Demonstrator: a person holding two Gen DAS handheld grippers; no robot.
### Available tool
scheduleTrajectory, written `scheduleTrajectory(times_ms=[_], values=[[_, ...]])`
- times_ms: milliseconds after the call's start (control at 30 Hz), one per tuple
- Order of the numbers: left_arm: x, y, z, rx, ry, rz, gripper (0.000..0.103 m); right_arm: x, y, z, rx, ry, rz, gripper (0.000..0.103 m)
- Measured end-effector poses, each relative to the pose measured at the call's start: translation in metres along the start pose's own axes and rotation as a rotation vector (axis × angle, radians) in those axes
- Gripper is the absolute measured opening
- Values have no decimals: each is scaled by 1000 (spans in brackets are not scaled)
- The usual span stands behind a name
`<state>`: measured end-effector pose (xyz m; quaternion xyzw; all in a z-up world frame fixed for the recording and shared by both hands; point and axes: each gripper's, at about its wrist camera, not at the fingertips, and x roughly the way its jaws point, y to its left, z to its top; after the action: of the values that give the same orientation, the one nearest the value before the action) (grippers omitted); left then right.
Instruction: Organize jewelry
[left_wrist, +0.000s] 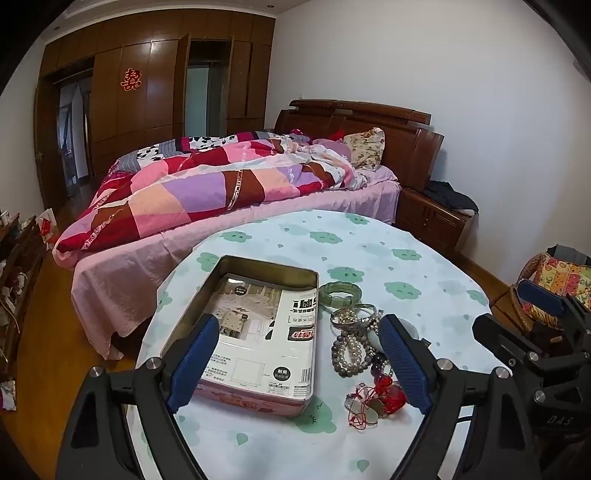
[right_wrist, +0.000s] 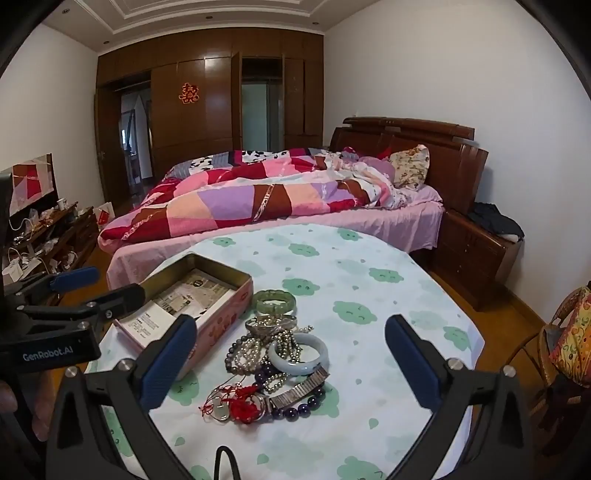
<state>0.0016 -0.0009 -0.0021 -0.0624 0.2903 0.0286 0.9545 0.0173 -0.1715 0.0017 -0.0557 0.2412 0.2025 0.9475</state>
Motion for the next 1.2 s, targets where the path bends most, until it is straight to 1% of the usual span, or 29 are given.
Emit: scheduleTrajectory(times_ms=[1200], values=[[0,1,-1,6,-1,5,88,-1,-3,1,8,-4,-8,103]])
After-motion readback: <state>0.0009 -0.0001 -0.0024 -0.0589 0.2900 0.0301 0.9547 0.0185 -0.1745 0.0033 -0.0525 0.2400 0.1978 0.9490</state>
